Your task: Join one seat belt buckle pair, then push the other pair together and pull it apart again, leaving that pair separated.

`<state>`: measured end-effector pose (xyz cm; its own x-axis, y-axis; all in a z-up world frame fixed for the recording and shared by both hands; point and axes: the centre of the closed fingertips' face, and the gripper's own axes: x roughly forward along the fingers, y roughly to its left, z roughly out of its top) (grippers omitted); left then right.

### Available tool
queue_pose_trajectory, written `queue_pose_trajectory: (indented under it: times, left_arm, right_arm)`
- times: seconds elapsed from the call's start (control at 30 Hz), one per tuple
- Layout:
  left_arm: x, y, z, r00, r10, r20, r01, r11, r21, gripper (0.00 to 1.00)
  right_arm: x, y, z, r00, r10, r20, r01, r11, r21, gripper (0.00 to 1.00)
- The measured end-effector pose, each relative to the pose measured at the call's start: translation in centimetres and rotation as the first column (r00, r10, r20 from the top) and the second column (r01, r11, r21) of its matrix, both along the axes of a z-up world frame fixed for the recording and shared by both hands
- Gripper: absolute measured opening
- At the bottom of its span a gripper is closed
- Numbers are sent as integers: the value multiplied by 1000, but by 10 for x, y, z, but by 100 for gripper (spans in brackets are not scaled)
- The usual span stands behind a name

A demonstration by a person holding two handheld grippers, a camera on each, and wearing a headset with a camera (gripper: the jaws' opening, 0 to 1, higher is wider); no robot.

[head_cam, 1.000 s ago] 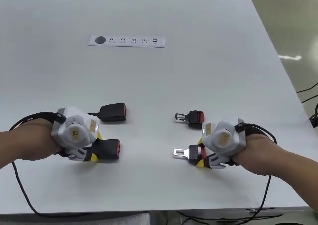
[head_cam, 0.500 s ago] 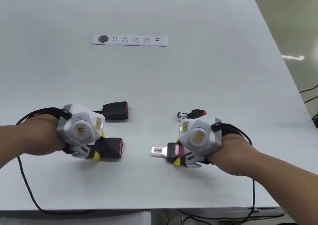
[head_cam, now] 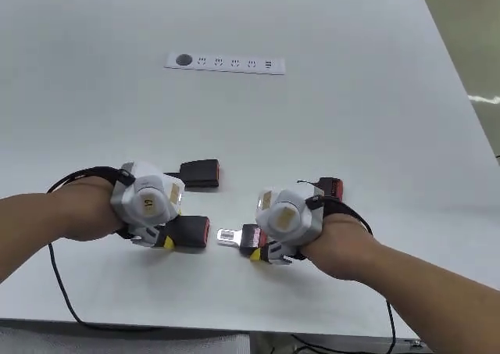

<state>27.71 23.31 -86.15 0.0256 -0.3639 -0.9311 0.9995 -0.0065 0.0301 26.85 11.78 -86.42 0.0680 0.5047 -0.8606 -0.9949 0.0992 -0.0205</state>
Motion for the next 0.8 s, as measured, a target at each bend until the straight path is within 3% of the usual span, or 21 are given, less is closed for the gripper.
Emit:
queue_pose_trajectory:
  times: [0.2, 0.5, 0.8]
  left_arm:
    - [0, 1, -1, 1000, 2, 1, -2, 1000, 4, 32]
    - [0, 1, -3, 1000, 7, 3, -7, 1000, 11, 32]
    - [0, 1, -4, 1000, 11, 2, -11, 1000, 21, 32]
  right_arm:
    - [1, 15, -1, 1000, 3, -4, -3, 1000, 0, 35]
    - [1, 14, -1, 1000, 12, 13, -11, 1000, -12, 35]
    - [2, 24, 1, 999, 3, 49, -5, 999, 38, 35]
